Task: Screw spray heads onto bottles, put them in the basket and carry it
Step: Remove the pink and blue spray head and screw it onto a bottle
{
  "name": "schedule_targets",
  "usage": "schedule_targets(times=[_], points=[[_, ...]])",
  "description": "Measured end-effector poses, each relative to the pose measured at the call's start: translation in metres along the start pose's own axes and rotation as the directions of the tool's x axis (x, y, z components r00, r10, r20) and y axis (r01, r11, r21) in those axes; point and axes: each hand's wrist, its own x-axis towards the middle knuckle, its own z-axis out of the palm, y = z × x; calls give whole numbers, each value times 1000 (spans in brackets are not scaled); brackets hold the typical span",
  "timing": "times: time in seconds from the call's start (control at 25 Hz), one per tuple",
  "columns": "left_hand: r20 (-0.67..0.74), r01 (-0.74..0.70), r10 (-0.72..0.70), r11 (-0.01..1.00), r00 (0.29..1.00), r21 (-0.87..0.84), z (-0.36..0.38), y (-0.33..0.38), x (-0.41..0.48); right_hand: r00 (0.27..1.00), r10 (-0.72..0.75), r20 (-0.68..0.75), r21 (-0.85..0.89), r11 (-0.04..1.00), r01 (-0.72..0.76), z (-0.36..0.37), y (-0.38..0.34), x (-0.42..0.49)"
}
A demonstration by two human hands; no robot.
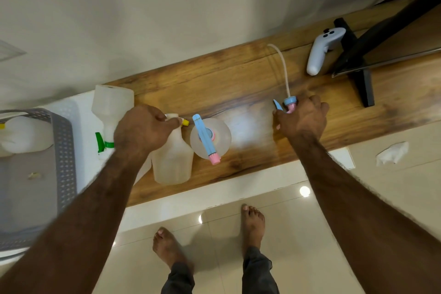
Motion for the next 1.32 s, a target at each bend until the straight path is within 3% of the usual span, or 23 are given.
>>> schedule_targets(times=[0.12, 0.24, 0.32, 0.4, 0.56, 0.72, 0.84, 0.92, 1.32], points=[[-158, -73, 62, 995, 985, -63, -22, 1, -15, 999, -32, -5, 168, 985, 33, 2, 1, -2], [-287, -224, 167, 958, 943, -177, -30, 5, -24, 996, -47, 80, 513, 858, 0, -5, -1, -10], [-370, -369, 258, 888, 893, -273, -30, 12, -23, 989, -120, 83, 623, 781, 42, -23, -11, -15], [-412, -479, 354, 840, 839, -254, -24, 24, -12, 977, -210, 40, 688, 714, 126, -57, -24, -23], [-437, -580, 481, 805, 760, -124, -3, 45, 11, 919, -394, -20, 691, 659, 298, -147, -42, -44], [-444, -604, 517, 794, 732, -71, 13, 56, 18, 843, -522, 131, 491, 773, 402, -215, -48, -58], [-447, -610, 521, 789, 727, -73, 15, 54, 20, 801, -548, 241, 388, 811, 438, -220, -58, -64], [-449, -607, 517, 791, 728, -73, 15, 52, 19, 792, -555, 254, 407, 804, 433, -213, -62, -65], [-481, -621, 509, 777, 714, -99, 15, 46, 21, 802, -574, 164, 456, 765, 455, -204, -65, -66]])
